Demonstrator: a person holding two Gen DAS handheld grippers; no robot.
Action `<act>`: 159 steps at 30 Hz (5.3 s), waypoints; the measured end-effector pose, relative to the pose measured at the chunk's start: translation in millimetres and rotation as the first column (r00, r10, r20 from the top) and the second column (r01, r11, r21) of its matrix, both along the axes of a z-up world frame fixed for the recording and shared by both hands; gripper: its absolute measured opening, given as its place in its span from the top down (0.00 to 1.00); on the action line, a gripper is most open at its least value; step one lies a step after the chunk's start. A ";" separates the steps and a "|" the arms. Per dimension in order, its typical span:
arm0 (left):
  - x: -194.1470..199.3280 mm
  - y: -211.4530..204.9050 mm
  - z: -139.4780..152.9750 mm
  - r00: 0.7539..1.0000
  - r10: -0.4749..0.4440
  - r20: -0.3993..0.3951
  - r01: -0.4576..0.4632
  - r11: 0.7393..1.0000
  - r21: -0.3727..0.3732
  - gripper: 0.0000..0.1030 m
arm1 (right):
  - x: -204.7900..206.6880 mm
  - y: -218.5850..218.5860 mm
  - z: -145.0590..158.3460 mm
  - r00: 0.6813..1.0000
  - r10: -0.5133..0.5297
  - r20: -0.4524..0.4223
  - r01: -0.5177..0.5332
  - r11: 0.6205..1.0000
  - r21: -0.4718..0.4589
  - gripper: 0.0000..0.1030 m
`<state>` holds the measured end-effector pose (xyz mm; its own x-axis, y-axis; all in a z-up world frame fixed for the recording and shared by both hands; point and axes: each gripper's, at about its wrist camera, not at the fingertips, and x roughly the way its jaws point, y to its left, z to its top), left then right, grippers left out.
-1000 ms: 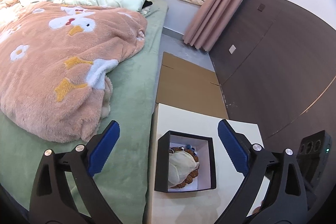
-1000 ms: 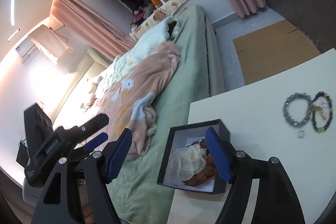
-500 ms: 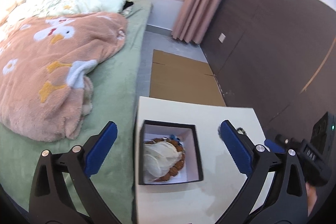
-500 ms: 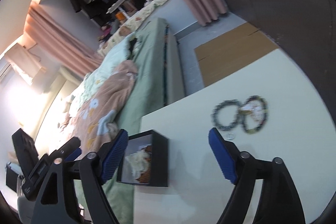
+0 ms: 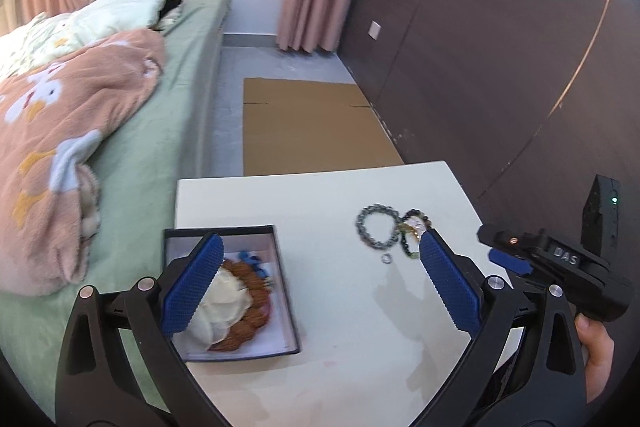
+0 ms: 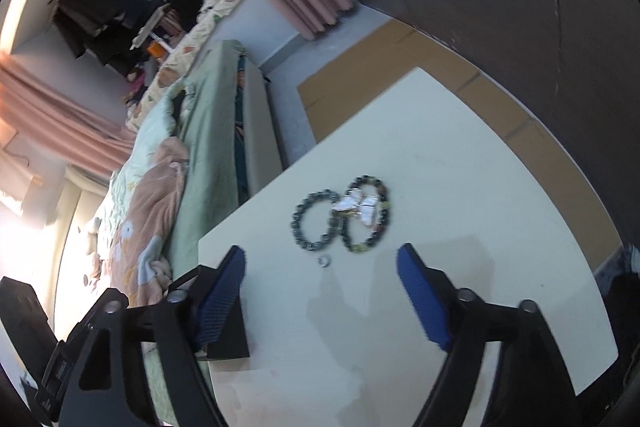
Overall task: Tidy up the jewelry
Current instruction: 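Grasp the grey bead bracelet with the left gripper while the right gripper grasps the butterfly pendant, then lift the grey bracelet and butterfly pendant and carry both over the black box, then open both grippers to drop the bracelet and pendant into the black box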
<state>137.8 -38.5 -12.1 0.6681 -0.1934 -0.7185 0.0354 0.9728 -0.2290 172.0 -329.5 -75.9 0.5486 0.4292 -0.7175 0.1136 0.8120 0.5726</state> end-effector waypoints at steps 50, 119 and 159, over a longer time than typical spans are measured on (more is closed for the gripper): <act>104.9 -71.6 -118.1 0.964 -0.056 -0.261 0.070 0.996 0.046 0.90 | 72.4 22.3 -42.3 0.991 0.050 -0.125 -0.073 0.981 -0.182 0.58; -17.6 86.8 -11.5 0.981 0.185 -0.060 -0.188 0.981 -0.053 0.34 | -10.5 129.4 14.2 0.964 0.238 0.121 -0.221 0.965 -0.141 0.64; -8.5 89.5 -14.5 0.976 0.207 -0.071 -0.212 0.974 -0.078 0.09 | -17.0 122.6 24.7 0.961 0.239 0.143 -0.229 0.970 -0.083 0.22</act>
<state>129.3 51.0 -26.6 0.6552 -0.1158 -0.7465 -0.1841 0.9339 -0.3065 155.0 -207.0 -51.2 0.5426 0.5137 -0.6646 -0.1673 0.8415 0.5138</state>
